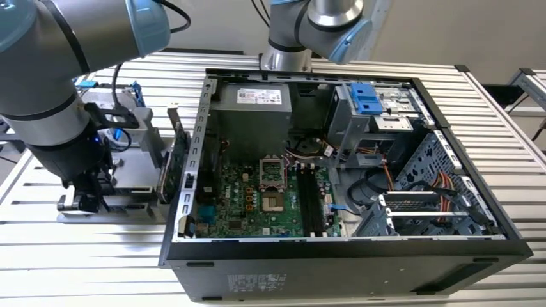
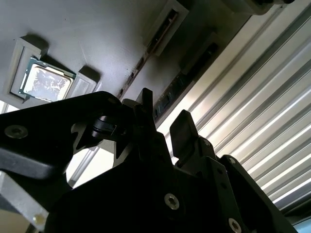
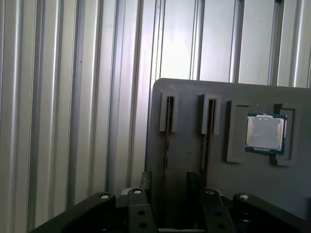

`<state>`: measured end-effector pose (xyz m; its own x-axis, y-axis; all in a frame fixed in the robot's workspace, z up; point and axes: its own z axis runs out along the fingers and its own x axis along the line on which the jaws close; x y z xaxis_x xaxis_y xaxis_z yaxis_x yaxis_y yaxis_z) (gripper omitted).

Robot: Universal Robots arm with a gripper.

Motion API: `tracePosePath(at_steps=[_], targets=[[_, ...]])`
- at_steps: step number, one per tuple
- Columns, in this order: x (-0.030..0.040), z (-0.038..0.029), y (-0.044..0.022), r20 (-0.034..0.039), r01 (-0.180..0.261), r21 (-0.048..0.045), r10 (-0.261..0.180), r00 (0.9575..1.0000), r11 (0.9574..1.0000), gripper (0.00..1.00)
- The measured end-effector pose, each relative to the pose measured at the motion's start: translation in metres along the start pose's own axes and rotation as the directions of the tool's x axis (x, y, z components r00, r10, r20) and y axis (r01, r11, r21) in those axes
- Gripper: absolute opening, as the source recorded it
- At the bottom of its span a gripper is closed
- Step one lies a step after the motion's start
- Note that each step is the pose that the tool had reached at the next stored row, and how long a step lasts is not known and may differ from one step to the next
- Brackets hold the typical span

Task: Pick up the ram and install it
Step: 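Pick up the ram and move it above insertion slot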

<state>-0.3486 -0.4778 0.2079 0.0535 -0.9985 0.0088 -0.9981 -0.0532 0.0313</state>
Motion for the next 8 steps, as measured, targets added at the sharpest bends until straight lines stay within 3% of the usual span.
tracePosePath(at_steps=[8], targets=[[-0.0002, 0.007, -0.0002, 0.0001, 0.0, 0.0, 0.0, 1.0, 1.0, 1.0]])
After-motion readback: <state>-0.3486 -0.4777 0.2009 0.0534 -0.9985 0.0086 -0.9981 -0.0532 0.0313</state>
